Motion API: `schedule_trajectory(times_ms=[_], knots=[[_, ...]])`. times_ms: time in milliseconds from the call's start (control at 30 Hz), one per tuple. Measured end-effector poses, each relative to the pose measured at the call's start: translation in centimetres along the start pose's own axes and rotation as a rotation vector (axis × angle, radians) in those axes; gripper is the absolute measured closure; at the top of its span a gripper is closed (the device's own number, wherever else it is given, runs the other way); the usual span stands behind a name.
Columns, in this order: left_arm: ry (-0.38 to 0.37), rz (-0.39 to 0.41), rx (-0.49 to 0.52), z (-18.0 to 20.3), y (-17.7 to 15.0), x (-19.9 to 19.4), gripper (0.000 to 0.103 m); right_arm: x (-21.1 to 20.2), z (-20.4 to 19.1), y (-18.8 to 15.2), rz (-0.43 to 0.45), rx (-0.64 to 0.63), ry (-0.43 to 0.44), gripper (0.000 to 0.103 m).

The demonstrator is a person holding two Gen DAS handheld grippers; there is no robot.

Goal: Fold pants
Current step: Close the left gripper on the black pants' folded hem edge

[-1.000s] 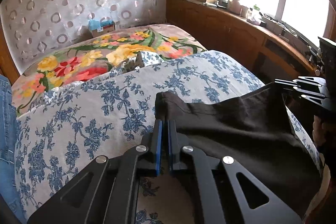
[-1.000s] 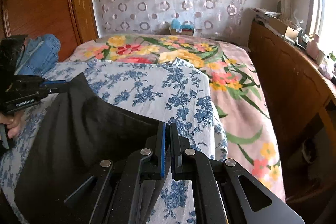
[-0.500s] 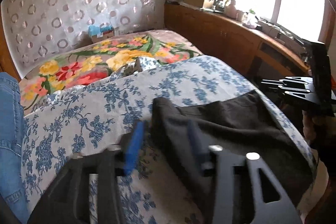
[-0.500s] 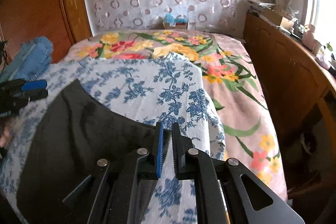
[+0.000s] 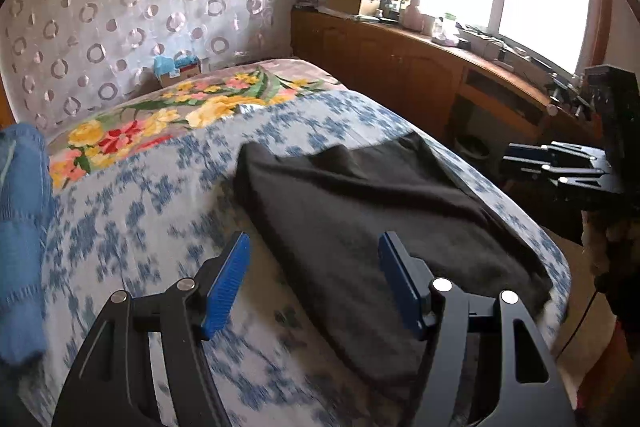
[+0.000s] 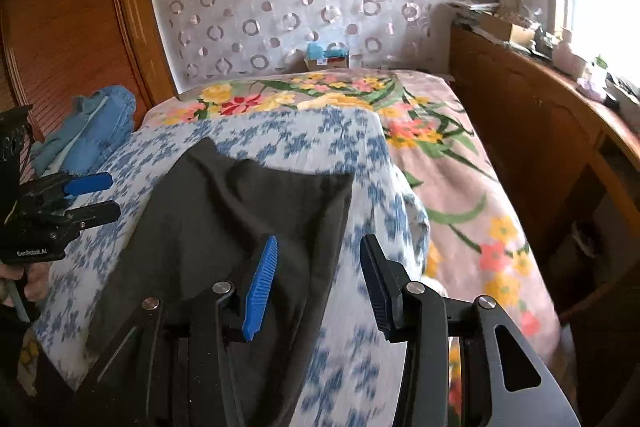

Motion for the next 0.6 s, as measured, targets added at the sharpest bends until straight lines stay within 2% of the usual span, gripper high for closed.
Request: schedule_trajectory(times_ms=[267,400,600], knots=[[-0.065,-0.032,-0.02,2.4,-3.7,-1.2,0.036,-2.0,-1.3,-4.4,-0.037,0.031,-0.011,0.058],[-0.086,-0.053,-0.016,3.2,-4.8,-1.5,0.036,-2.5,-1.2,-5.2,-0.05,0.059,-0.017,0.058],[-0.12,-0.07,-0.027,4.3,-5.9,-2.2,0.05,-3.7,-1.4,-6.6,-0.066,0.069,-0.034,0.058]])
Point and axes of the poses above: each gripper's, at about its wrist camera, not at the fingertips, and x roughly the way its jaws point, z to its right, y to its top, the point moved 1 cm from there along x, roughly the way its jaws point, and after that the axes turned 4 degrees about x, right-handed, at the moved point
